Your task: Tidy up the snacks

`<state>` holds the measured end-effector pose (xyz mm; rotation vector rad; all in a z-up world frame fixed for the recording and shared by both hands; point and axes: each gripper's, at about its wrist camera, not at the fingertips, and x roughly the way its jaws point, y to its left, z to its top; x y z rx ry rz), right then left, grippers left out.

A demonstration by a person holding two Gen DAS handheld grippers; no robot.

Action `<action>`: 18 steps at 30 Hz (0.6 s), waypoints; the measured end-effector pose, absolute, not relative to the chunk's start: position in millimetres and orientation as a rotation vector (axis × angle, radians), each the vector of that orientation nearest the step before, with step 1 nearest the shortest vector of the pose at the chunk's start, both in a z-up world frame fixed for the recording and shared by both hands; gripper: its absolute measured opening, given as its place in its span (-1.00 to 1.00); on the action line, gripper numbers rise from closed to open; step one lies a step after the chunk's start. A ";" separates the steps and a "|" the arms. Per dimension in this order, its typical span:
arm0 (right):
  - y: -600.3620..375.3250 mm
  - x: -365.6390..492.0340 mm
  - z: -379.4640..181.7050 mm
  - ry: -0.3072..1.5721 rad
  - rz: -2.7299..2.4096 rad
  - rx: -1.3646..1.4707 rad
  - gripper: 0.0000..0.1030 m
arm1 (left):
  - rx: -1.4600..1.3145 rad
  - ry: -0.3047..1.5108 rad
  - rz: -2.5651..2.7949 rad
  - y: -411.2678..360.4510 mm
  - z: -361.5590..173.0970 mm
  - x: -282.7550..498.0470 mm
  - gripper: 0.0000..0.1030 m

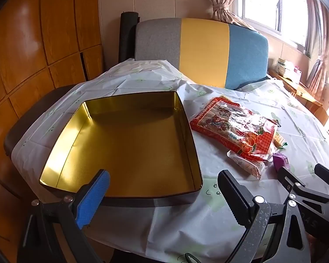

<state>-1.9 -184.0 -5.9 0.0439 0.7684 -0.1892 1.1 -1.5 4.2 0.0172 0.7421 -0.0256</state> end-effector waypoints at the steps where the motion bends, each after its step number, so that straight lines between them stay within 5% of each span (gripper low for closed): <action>1: -184.7 -1.7 -6.1 0.769 -0.188 0.047 0.97 | 0.017 0.745 -0.025 -1.7 3.9 1.3 0.93; 18: -190.2 3.0 -3.4 0.753 -0.184 0.019 0.97 | 0.043 0.736 -0.066 -13.9 10.2 2.9 0.93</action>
